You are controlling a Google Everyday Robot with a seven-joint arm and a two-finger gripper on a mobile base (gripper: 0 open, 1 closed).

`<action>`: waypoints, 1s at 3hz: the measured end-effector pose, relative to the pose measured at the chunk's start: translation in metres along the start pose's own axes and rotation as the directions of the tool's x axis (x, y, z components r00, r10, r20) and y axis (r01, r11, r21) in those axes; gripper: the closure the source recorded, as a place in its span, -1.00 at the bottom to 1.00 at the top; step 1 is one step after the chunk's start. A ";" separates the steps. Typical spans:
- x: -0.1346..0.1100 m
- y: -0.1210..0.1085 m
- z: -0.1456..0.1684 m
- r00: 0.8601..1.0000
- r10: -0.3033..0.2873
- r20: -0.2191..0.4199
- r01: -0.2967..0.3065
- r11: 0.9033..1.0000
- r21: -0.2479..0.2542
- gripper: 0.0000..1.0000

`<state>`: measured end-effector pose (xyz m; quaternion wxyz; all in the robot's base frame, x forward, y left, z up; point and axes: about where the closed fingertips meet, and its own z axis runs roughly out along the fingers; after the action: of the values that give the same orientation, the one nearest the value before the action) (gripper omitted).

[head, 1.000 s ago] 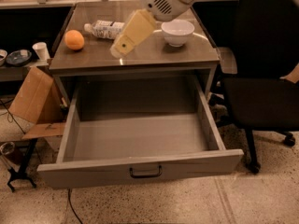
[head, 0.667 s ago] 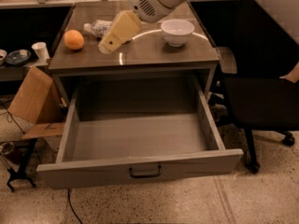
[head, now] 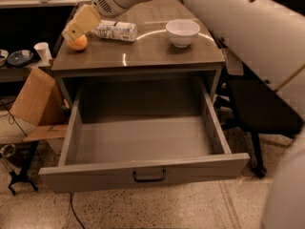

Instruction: Place orange into top drawer

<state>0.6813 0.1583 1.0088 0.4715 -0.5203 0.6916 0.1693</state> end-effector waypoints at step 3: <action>-0.008 0.001 0.061 0.992 0.125 0.007 -0.125 0.992 0.017 -1.00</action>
Offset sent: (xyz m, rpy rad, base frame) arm 0.0238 0.0330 -0.0132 0.0160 0.0124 -0.0282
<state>0.7095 0.2075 0.9845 0.4666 -0.4715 0.7227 0.1941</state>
